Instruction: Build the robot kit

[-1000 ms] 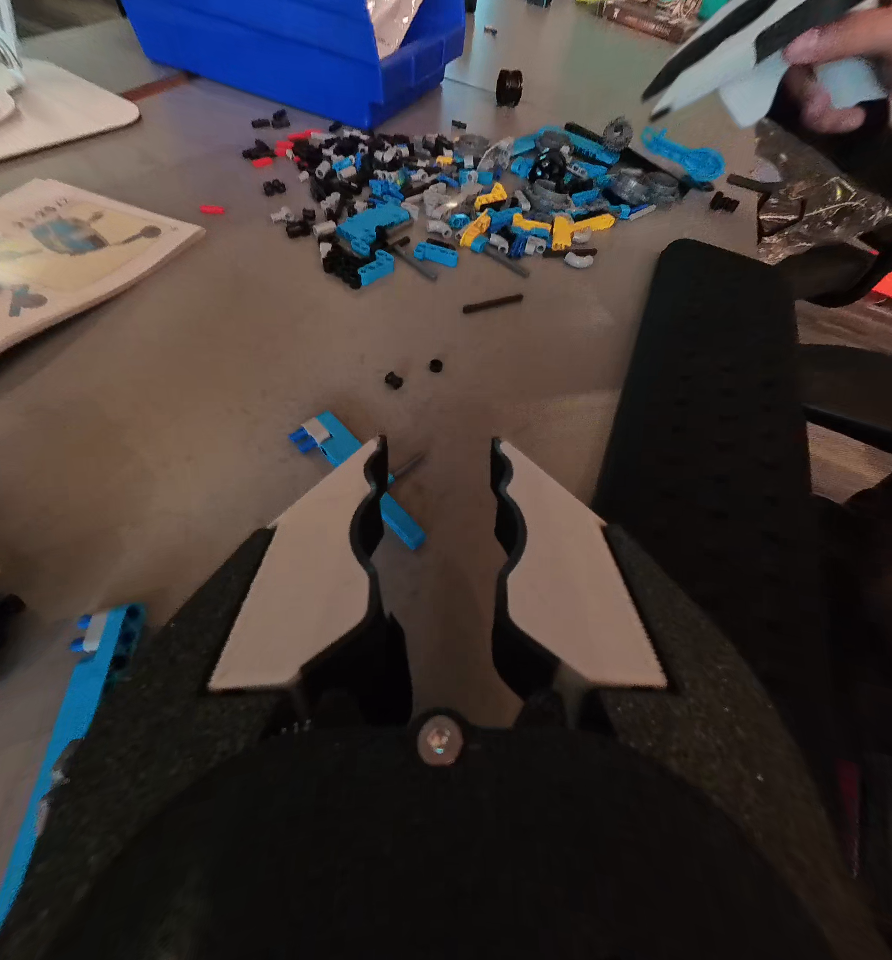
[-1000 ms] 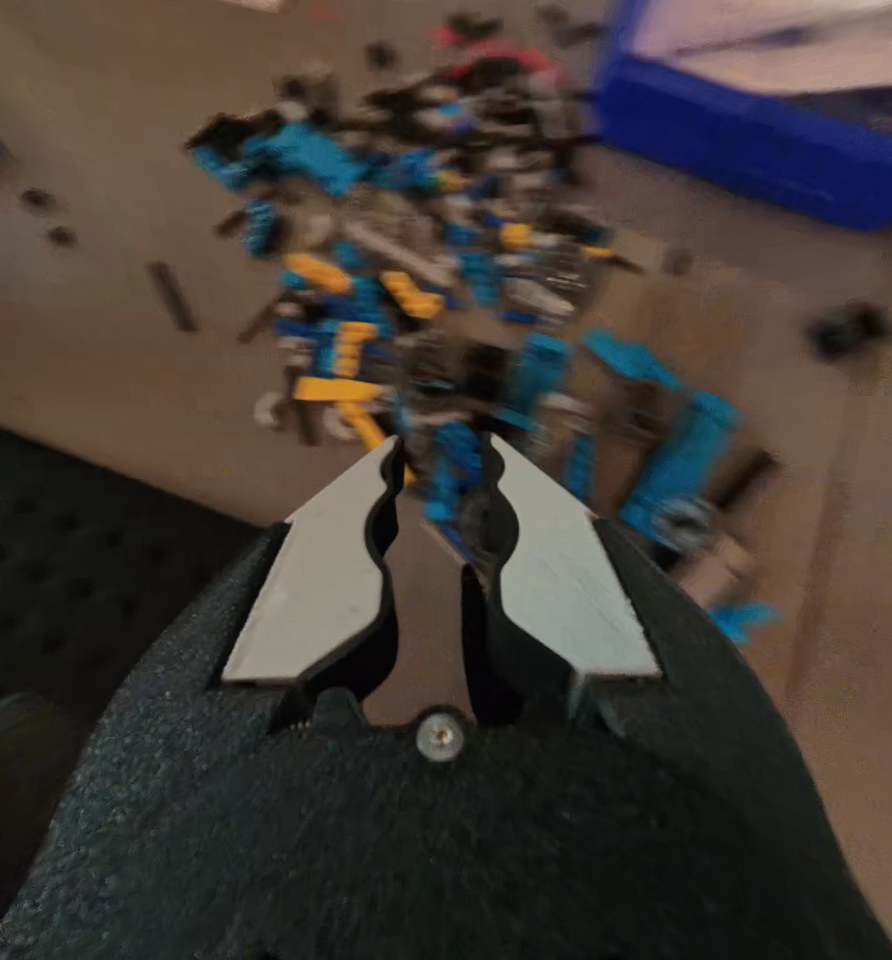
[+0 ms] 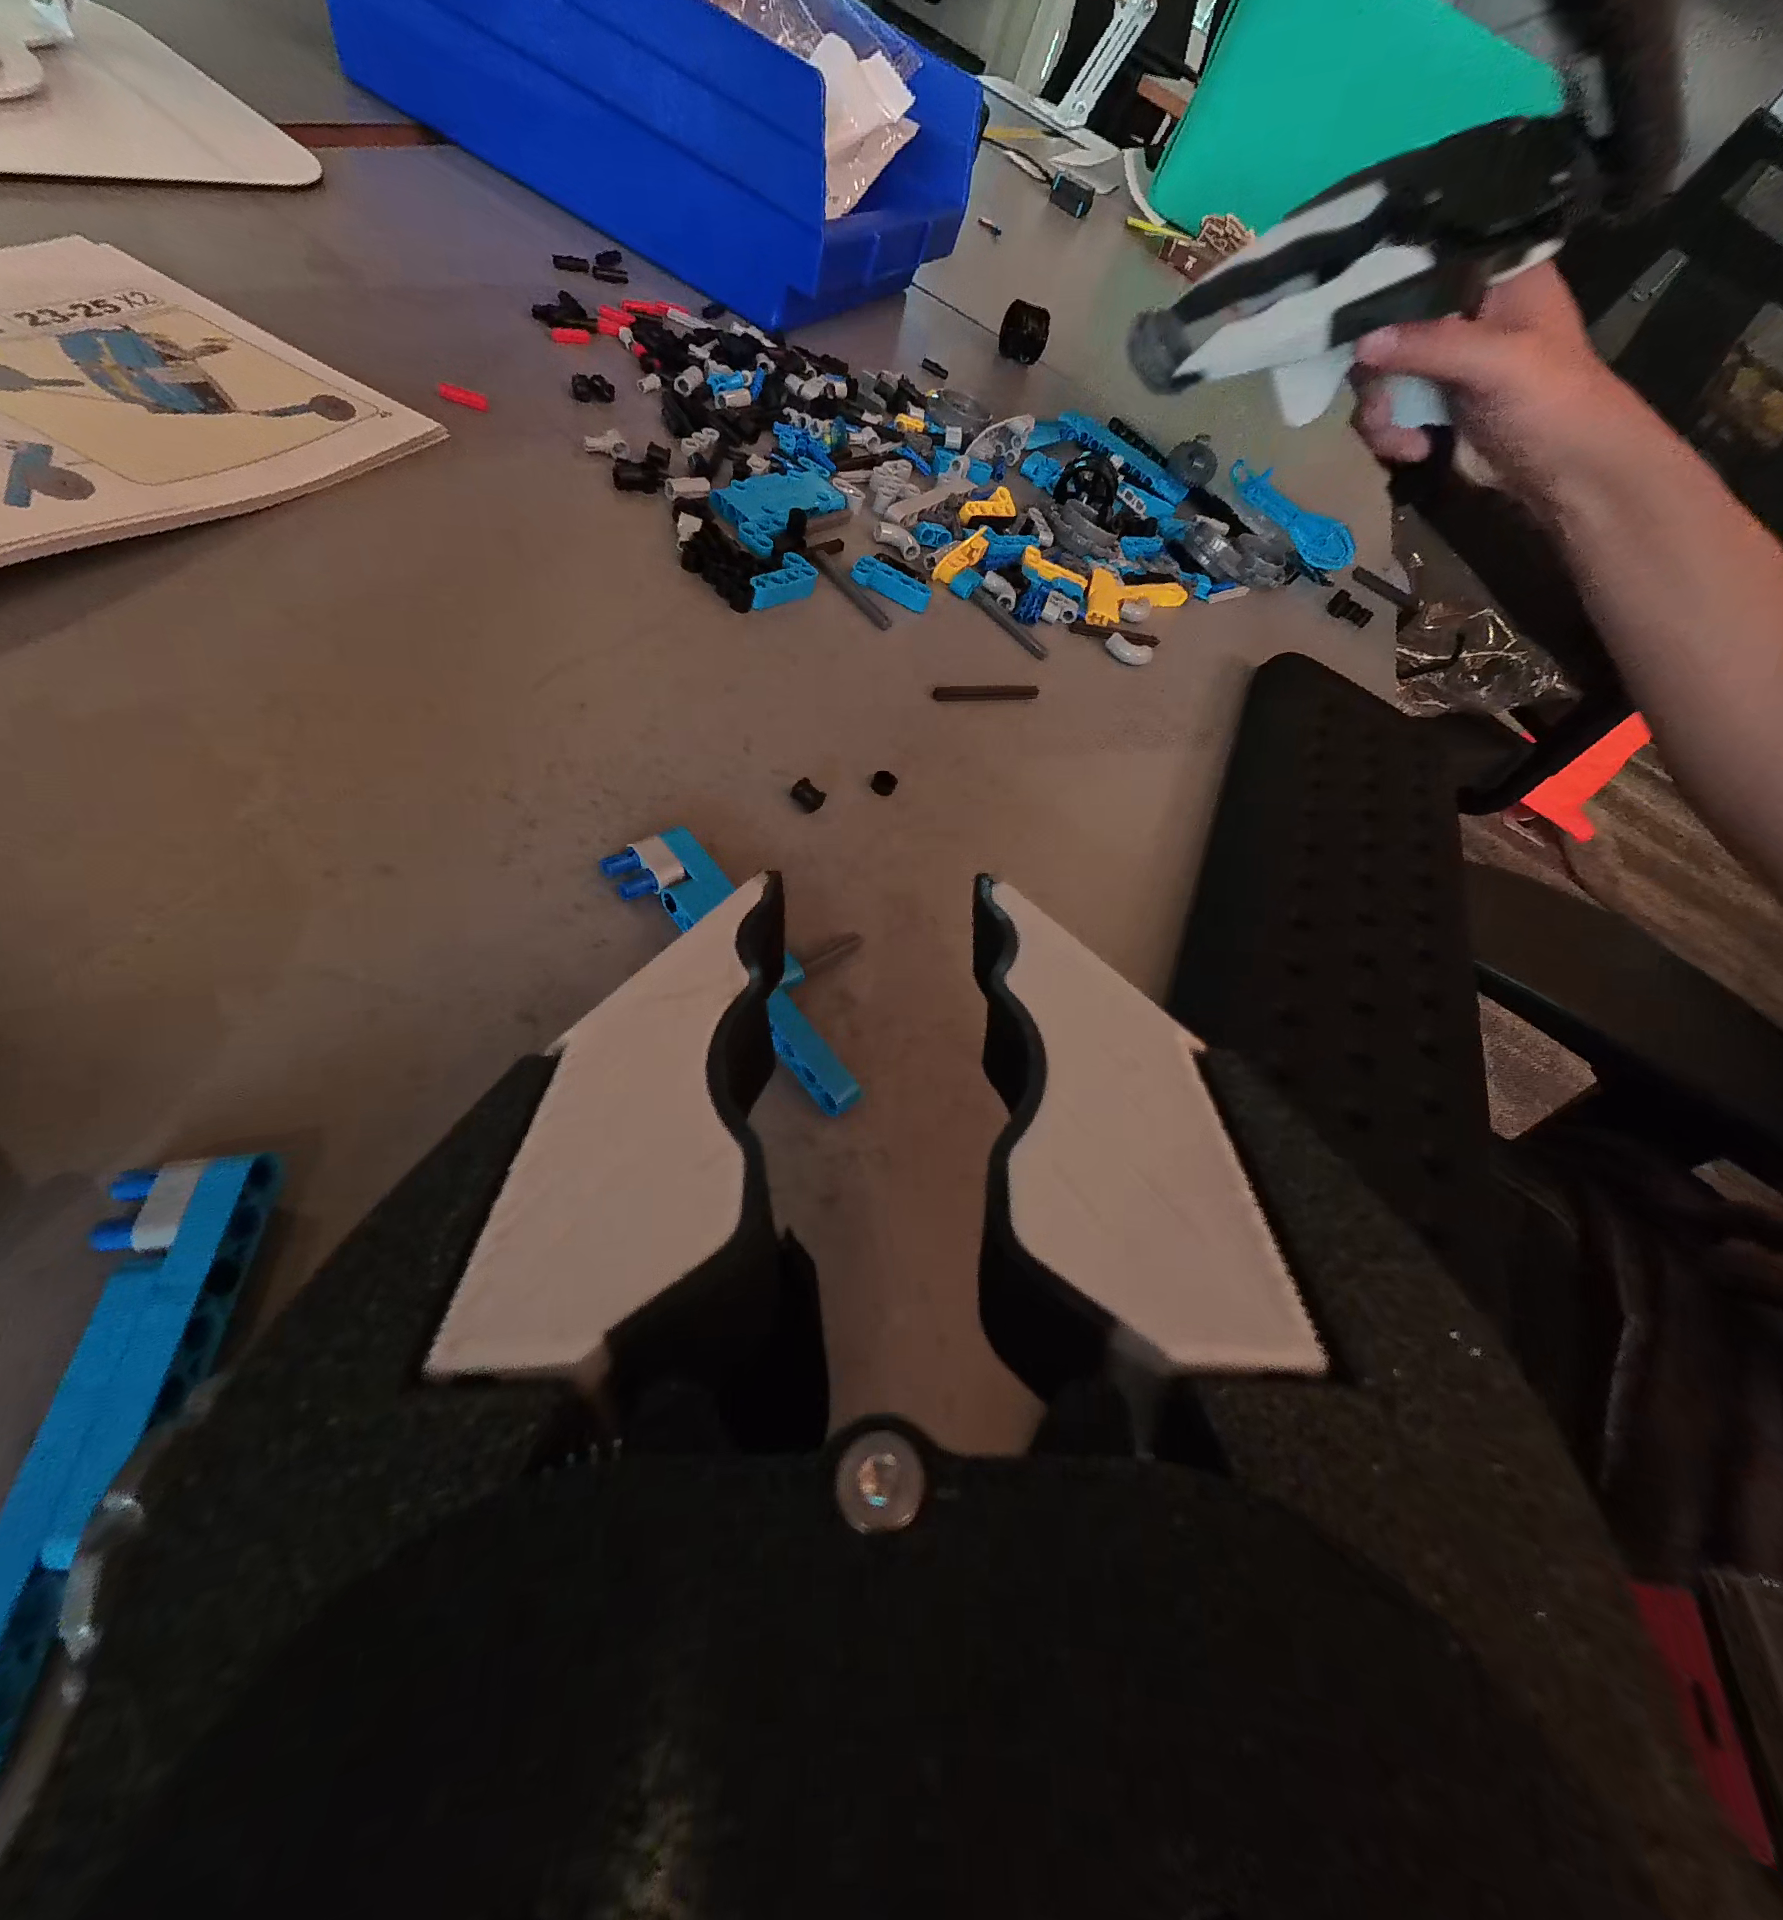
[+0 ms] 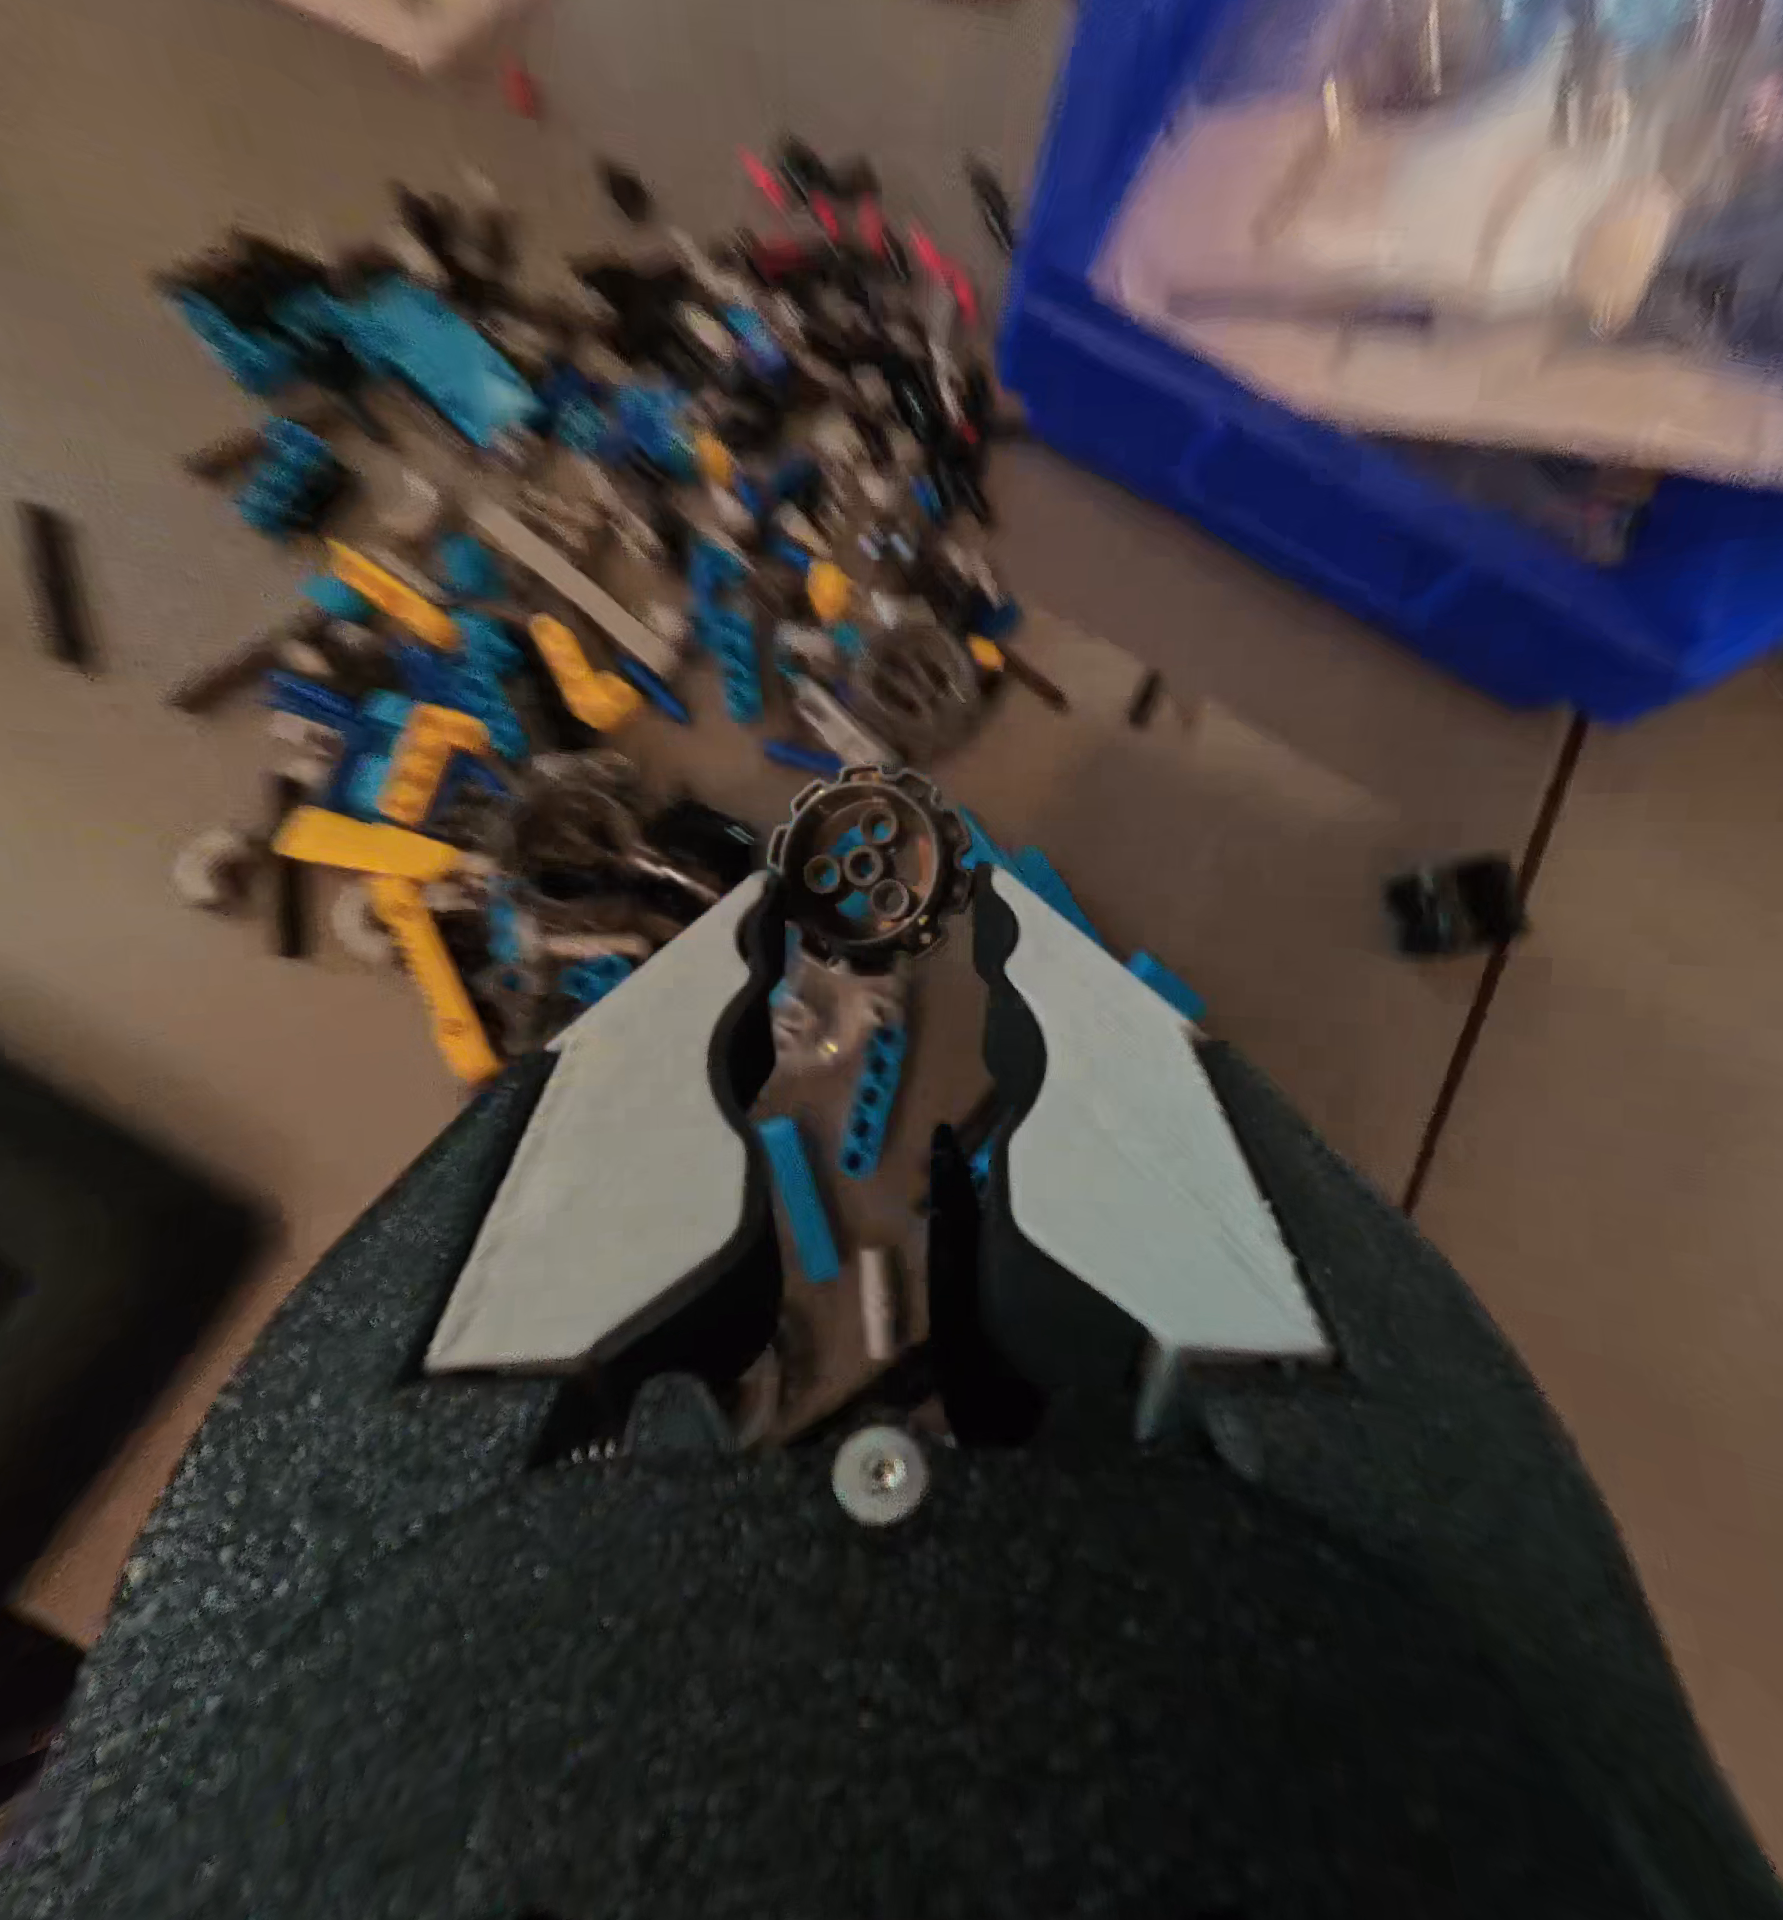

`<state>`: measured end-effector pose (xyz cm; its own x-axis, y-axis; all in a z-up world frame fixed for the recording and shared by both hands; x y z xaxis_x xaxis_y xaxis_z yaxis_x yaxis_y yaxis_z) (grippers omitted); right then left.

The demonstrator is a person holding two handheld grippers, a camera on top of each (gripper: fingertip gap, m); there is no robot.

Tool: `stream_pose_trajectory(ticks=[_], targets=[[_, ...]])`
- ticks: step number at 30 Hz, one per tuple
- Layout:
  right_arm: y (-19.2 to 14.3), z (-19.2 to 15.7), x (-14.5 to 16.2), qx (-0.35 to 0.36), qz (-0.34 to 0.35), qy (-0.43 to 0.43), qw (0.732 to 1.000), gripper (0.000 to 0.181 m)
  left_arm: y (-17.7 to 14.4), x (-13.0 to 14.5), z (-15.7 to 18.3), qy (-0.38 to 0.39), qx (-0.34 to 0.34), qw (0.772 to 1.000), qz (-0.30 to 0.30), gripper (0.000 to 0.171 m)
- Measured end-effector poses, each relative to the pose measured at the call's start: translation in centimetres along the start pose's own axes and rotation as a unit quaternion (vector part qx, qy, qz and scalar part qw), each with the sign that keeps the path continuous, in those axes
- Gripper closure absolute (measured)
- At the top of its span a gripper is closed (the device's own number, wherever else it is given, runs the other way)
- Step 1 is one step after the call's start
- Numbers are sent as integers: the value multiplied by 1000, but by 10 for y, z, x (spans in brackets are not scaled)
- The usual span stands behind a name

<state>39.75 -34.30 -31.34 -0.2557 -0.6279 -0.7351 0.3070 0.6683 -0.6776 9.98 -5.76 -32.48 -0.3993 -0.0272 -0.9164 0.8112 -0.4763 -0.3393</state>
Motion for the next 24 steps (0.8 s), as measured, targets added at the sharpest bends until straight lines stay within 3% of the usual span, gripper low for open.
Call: stream_pose_trajectory(ticks=[3,7,10,12,14,17,23,24], targets=[[-13,-62,-37,-32,59,-68,995,146,0,1,-3,-2,-14,1000,-3,136],[5,-182,-79,-129,91,-134,978,145,3,5,-13,-10,-47,999,-22,137],[26,-269,-93,-256,121,-98,954,145,3,5,-15,-4,-56,998,-27,138],[34,-310,-88,-343,93,-79,931,145,2,3,-13,3,-53,998,-18,139],[37,-324,-97,-382,113,-38,916,145,0,-1,-11,11,-48,999,-4,139],[40,-335,-110,-503,83,57,858,145,-4,-6,-8,22,-45,999,13,140],[67,-296,-169,-620,100,226,745,147,-5,-11,-5,47,-50,997,29,140],[74,-288,-178,-619,107,247,738,147,-5,-12,-5,46,-49,997,29,140]])
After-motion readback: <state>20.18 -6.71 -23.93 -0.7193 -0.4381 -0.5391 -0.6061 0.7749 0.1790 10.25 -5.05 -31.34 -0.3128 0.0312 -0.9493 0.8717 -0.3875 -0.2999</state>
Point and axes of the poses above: each gripper's, where its closed fingertips meet, y out along the fingers, x out of its underside, z = x × y across the jaws, the point moved 2 cm from there along -y, back along the fingers, and after that the axes turned 8 degrees about y, right-handed, at the moved point
